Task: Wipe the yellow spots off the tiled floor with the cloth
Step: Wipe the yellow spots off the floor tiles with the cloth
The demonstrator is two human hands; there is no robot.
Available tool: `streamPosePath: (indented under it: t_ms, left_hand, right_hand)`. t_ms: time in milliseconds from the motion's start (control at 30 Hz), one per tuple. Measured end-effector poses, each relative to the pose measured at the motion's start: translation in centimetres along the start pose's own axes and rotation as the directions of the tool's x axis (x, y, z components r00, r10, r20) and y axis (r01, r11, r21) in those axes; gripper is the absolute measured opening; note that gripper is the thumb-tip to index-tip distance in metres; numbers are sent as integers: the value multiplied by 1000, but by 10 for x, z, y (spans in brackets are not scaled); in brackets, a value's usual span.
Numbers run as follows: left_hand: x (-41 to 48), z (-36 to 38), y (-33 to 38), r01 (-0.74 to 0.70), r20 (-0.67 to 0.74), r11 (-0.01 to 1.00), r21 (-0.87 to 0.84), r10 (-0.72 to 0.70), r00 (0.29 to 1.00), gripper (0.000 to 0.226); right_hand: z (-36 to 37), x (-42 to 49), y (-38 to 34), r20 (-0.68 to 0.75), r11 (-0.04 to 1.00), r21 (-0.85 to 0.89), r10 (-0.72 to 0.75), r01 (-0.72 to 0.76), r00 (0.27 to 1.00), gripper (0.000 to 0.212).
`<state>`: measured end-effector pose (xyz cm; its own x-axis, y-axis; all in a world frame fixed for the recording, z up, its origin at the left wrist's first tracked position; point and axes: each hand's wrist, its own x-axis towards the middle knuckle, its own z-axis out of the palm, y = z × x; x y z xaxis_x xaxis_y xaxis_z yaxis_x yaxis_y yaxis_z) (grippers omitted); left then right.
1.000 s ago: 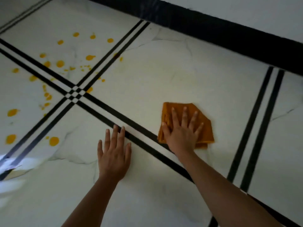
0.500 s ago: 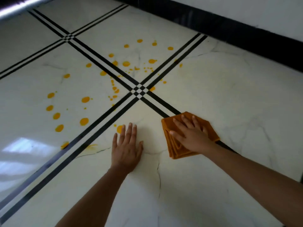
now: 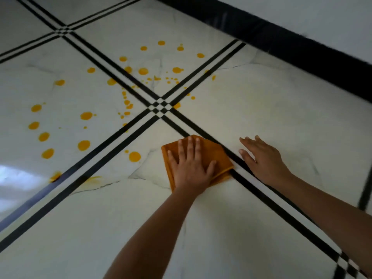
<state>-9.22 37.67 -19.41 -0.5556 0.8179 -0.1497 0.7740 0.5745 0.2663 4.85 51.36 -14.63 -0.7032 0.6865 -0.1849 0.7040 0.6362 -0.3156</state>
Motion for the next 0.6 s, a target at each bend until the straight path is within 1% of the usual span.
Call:
streamPosePath:
  t_ms: [100, 167, 200, 233, 267, 300, 333, 367, 400, 433, 467, 500, 533, 567, 600]
  left_hand:
    - [-1, -22, -86, 142, -48, 989, 48, -140, 989, 79]
    - [-1, -38, -140, 330, -79, 943, 36, -326, 942, 81]
    - [-6, -43, -154, 386, -84, 922, 17, -383, 920, 81]
    - [-17, -43, -164, 363, -84, 931, 26, -360, 929, 81]
    - [-29, -40, -163, 252, -77, 966, 60, -247, 966, 80]
    - [-40, -36, -164, 131, -29, 984, 117, -129, 991, 79]
    - [-44, -35, -169, 57, 6, 990, 127, -59, 998, 77]
    - [-37, -39, -179, 60, 0, 991, 119, -61, 998, 77]
    - [-29, -46, -193, 176, -45, 979, 100, -172, 984, 77]
    - [-24, -52, -200, 312, -95, 947, 74, -305, 948, 77]
    - [-26, -55, -203, 380, -107, 923, 56, -372, 922, 78]
    - [-36, -53, -205, 333, -107, 941, 67, -325, 940, 78]
    - [-52, -48, -201, 177, -95, 979, 104, -167, 981, 77]
    - [-68, -42, -203, 14, -21, 983, 182, -11, 1000, 77]
    - [-75, -43, -212, -75, 21, 978, 195, 72, 997, 76]
  right_hand:
    - [8, 12, -38, 59, 992, -1, -125, 125, 990, 47]
    - [20, 21, -75, 82, 981, 13, -195, 194, 977, 47]
    - [26, 25, -91, 91, 974, 9, -225, 226, 970, 47]
    - [35, 30, -110, 107, 966, 6, -258, 259, 960, 48]
    - [41, 32, -122, 118, 960, 4, -277, 278, 954, 48]
    - [48, 35, -135, 133, 956, 1, -291, 294, 947, 49]
    - [55, 38, -147, 147, 952, -4, -303, 307, 941, 50]
    - [59, 39, -156, 157, 951, -4, -304, 309, 940, 51]
    - [65, 39, -166, 163, 952, 1, -302, 306, 939, 51]
    - [68, 39, -172, 158, 954, 10, -297, 299, 942, 50]
    - [70, 40, -177, 152, 955, 12, -294, 295, 944, 50]
    - [72, 42, -184, 143, 953, 13, -302, 303, 943, 50]
    - [72, 42, -189, 127, 953, 21, -302, 301, 945, 50]
    - [73, 43, -195, 115, 955, 35, -296, 294, 948, 49]
    - [73, 43, -200, 107, 959, 51, -283, 279, 953, 49]
